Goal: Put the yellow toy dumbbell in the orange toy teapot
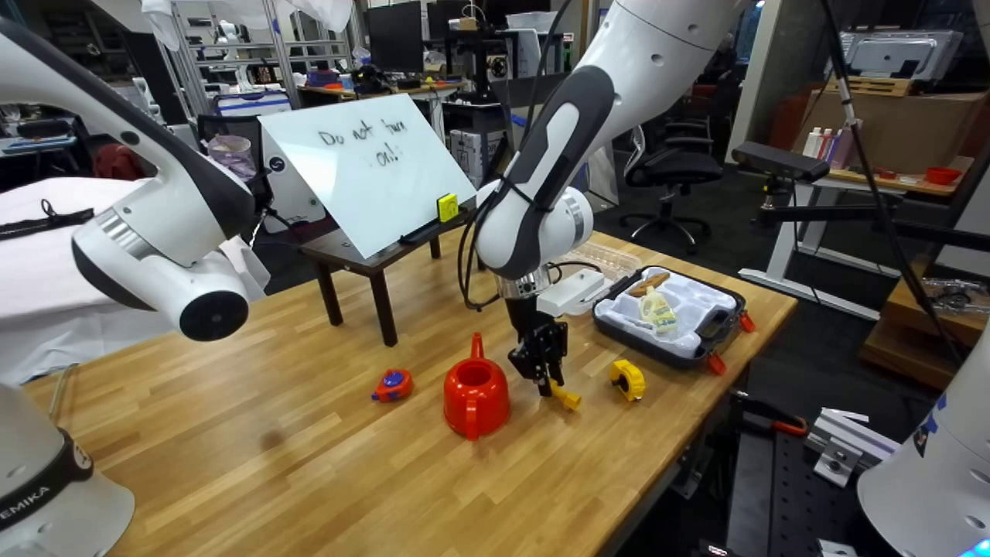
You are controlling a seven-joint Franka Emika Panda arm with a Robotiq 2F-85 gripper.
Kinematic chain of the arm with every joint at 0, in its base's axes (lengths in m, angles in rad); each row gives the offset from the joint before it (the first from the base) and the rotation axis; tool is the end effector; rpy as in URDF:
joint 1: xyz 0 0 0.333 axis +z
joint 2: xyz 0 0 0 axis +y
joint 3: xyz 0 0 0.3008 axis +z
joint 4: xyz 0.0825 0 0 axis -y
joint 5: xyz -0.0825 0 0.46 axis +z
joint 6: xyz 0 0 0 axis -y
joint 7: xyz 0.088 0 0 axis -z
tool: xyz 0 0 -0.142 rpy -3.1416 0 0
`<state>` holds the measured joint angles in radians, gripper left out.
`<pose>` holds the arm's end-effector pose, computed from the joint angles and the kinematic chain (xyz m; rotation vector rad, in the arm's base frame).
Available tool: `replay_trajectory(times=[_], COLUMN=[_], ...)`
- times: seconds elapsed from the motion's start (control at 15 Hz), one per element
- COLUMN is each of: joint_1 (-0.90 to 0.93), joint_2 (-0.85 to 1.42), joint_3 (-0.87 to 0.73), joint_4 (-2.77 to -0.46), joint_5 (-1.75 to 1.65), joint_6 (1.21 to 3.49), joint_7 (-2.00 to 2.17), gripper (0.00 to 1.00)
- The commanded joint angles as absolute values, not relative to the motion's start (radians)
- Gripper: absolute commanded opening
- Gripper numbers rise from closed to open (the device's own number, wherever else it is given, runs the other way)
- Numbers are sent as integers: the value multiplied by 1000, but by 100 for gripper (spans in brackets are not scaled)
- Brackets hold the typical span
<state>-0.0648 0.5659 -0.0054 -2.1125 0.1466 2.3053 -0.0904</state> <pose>0.5400 -0.0317 0.0039 -2.9728 0.1463 0.5483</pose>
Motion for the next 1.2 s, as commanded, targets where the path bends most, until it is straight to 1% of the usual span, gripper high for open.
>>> replay_trajectory(times=[0.0, 0.33, 0.6, 0.8, 1.0, 1.07, 1.13], joint_1=[-68, -70, -42, -3, 34, 33, 38], joint_2=[443, 198, 32, -42, -60, -52, -52], joint_3=[-2, 16, 42, 49, 42, 40, 41], joint_4=[-2213, -2362, -2415, -2419, -2408, -2392, -2393], joint_5=[136, 159, 197, 231, 277, 240, 249], joint_6=[2357, 2395, 2421, 2436, 2412, 2394, 2394], joint_7=[-99, -175, -274, -332, -400, -335, -352], gripper=[8, 8, 8, 8, 8, 33, 33])
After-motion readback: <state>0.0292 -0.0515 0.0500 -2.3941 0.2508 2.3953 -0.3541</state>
